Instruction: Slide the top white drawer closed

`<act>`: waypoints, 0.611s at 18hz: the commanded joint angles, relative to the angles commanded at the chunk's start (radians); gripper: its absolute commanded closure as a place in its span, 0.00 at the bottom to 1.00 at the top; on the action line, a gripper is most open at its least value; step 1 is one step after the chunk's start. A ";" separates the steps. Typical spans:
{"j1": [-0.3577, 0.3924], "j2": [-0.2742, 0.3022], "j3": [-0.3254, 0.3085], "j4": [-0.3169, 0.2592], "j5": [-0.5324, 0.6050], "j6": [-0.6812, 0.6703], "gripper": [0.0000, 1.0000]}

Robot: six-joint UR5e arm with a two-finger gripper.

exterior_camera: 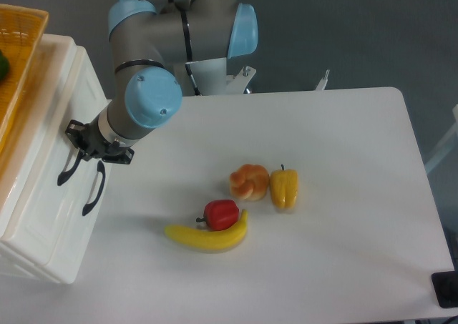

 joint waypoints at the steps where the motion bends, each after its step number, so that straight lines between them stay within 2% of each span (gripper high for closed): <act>1: 0.006 0.000 0.002 0.002 0.005 0.006 1.00; 4: 0.053 0.005 0.027 0.002 0.083 0.017 0.61; 6: 0.087 -0.003 0.052 0.002 0.126 0.034 0.47; 7: 0.109 -0.006 0.060 0.006 0.147 0.037 0.29; 8: 0.126 -0.011 0.061 0.023 0.175 0.037 0.00; 11: 0.190 -0.020 0.058 0.090 0.241 0.037 0.00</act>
